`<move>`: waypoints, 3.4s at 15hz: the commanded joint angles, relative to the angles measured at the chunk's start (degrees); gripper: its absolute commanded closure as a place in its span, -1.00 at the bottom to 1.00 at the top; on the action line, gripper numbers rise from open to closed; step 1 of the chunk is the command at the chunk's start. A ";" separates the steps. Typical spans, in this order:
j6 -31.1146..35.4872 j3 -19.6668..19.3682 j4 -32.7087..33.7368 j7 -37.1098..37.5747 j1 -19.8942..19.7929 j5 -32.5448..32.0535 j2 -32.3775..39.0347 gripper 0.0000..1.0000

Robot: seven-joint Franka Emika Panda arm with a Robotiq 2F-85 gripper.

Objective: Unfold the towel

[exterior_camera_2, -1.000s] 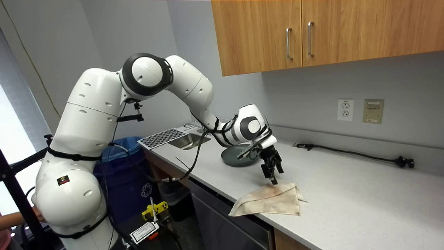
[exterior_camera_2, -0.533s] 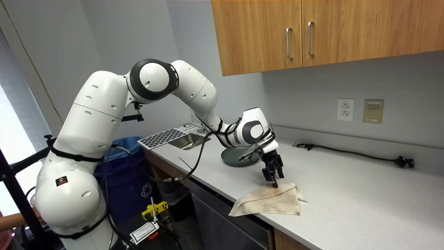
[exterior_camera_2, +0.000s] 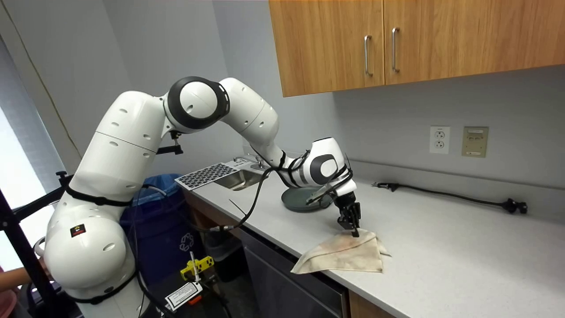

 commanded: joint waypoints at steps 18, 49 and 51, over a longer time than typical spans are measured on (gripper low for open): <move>7.64 -6.08 2.37 17.75 13.48 -31.84 -0.98 0.99; 9.46 2.98 -13.46 -15.68 5.77 -8.86 -12.48 -1.00; 8.60 3.48 -16.29 -17.42 5.10 -7.45 -14.38 -0.68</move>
